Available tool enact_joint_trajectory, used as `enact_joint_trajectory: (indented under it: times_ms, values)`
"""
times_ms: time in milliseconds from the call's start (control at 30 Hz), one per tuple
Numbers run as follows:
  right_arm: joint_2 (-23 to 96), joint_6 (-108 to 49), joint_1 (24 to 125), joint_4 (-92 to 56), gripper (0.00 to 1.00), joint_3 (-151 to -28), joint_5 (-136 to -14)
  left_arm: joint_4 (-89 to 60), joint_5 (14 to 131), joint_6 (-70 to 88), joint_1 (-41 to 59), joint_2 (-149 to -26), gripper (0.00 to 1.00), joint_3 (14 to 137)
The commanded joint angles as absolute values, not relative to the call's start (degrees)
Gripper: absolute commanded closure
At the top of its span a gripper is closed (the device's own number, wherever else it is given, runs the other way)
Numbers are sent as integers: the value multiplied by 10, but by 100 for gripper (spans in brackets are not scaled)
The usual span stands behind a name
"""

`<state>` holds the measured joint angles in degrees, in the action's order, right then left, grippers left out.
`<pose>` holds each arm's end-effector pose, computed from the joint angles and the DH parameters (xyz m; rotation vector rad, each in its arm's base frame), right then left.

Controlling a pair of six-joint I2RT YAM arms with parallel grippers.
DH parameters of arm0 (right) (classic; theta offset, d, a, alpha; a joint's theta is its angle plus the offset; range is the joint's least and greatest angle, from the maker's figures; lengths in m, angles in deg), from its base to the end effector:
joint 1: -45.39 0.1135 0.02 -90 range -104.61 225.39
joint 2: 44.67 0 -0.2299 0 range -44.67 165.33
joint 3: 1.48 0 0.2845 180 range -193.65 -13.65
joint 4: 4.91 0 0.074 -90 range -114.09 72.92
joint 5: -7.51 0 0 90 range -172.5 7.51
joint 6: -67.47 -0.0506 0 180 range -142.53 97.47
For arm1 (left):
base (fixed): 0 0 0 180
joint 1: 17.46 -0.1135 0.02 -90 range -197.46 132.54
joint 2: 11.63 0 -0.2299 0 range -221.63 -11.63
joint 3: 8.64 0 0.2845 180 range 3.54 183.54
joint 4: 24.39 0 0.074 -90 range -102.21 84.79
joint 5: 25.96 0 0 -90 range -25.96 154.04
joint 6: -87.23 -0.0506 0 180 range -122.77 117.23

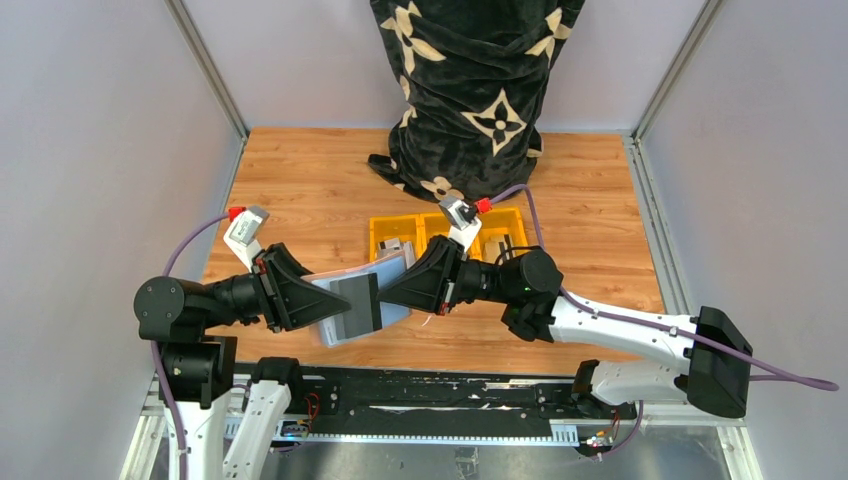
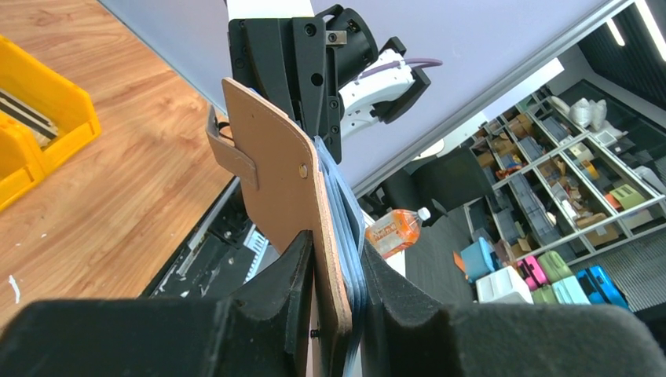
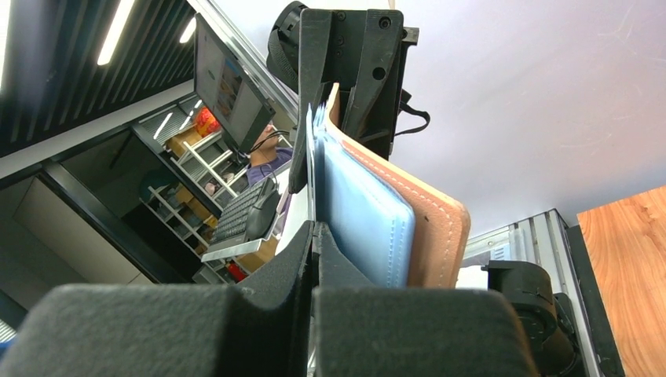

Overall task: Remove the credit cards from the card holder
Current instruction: Remove the credit card from the card holder.

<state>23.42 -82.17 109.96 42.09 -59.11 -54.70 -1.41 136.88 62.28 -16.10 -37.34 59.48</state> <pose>0.1116 0.2896 0.3459 -0.6155 1.1277 2.1572 0.1056 -0.0509 0.4347 0.4287 1.6756 -1.6656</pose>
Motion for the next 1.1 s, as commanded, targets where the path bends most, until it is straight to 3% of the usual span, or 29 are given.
enact_joint_trajectory:
  times_ms: [0,67,100,200,367,600,1067]
  values:
    - [240,-819,1106,424,97,-605,-537,-23,1378,629,-159,-373,78,611]
    - [245,-820,1110,431,72,-610,-529,-21,1376,625,-159,-374,85,611]
    - [250,-819,1112,434,66,-615,-523,-18,1374,623,-159,-376,90,611]
    - [259,-813,1118,436,60,-627,-509,0,1366,608,-159,-384,100,616]
    - [263,-806,1120,424,65,-640,-506,61,1351,546,-159,-384,100,634]
    - [233,-781,1113,366,100,-635,-524,93,1351,514,-159,-388,99,646]
    - [132,-767,1050,284,100,-586,-521,95,1354,500,-159,-395,100,658]
